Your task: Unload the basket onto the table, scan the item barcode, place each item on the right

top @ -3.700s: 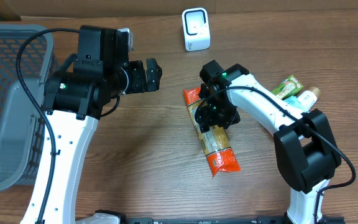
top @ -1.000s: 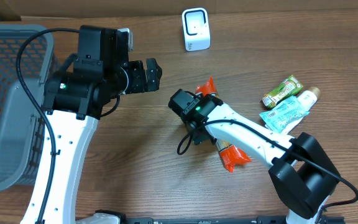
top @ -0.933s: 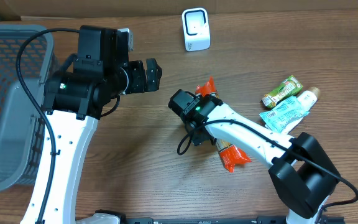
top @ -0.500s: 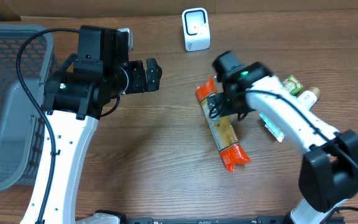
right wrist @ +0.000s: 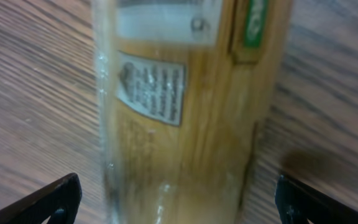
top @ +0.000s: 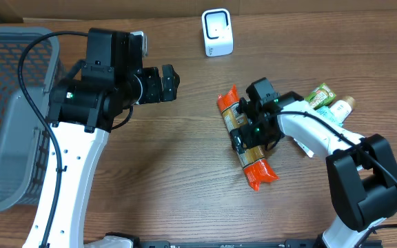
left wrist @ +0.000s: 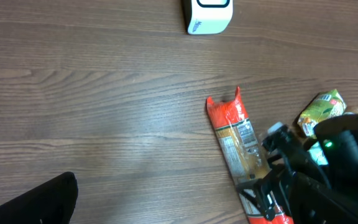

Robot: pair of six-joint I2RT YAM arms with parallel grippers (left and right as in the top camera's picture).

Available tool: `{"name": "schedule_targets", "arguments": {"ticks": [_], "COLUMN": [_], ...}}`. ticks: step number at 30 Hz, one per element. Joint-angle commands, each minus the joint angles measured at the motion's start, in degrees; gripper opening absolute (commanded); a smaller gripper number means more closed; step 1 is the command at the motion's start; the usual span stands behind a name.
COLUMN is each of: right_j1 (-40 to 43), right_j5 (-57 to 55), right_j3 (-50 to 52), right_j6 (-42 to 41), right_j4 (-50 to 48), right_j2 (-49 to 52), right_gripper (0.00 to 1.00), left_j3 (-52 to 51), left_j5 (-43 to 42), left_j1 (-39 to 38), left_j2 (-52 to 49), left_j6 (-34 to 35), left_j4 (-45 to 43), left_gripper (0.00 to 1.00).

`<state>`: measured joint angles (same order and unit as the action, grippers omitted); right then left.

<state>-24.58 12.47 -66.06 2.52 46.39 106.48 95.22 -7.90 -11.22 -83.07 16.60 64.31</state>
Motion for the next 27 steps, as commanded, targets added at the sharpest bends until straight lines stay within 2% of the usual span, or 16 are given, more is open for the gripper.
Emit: {"name": "schedule_targets", "arguments": {"ticks": [1, 3, 6, 8, 12, 13, 16, 21, 27], "right_j1": [-0.2, -0.2, -0.2, -0.2, 0.0, 0.0, 0.0, 0.0, -0.2], "right_j5": [0.9, 0.9, 2.0, 4.3, 9.5, 12.2, 19.1, 19.0, 7.0], "right_j3": [3.3, 5.2, 7.3, 7.6, 7.5, 7.5, 6.7, 1.7, -11.7], "right_j6": [0.8, 0.8, 0.7, 0.7, 0.5, 0.3, 0.3, 0.3, 0.3], "right_j4": [-2.2, -3.7, -4.9, -4.7, -5.0, -5.8, -6.5, -1.4, 10.6], "right_j2": [0.3, 0.3, 0.3, 0.3, 0.3, 0.3, 0.3, 0.3, 0.3], "right_gripper": [1.0, 0.97, 0.84, 0.53, 0.12, 0.06, 0.04, 0.04, 0.04], "left_j3": [0.2, 0.2, 0.2, 0.2, 0.2, 0.2, 0.2, 0.2, 0.2], "left_j5": [-0.3, -0.3, -0.3, -0.3, -0.3, -0.3, -0.3, -0.3, -0.3], "left_j1": [0.0, 0.0, 0.0, 0.0, 0.0, 0.0, 0.0, 0.0, 0.0], "left_j2": [-0.1, -0.1, -0.1, -0.1, -0.1, -0.1, -0.1, -0.1, -0.1], "left_j6": [0.2, 0.2, 0.2, 0.2, 0.2, 0.2, 0.2, 0.2, 0.2], "left_j4": [0.0, 0.0, 0.0, 0.0, 0.0, 0.0, 0.0, 0.0, 0.0], "left_gripper": [0.99, 1.0, 1.0, 1.0, 1.0, 1.0, 1.0, 0.99, 0.99]}}
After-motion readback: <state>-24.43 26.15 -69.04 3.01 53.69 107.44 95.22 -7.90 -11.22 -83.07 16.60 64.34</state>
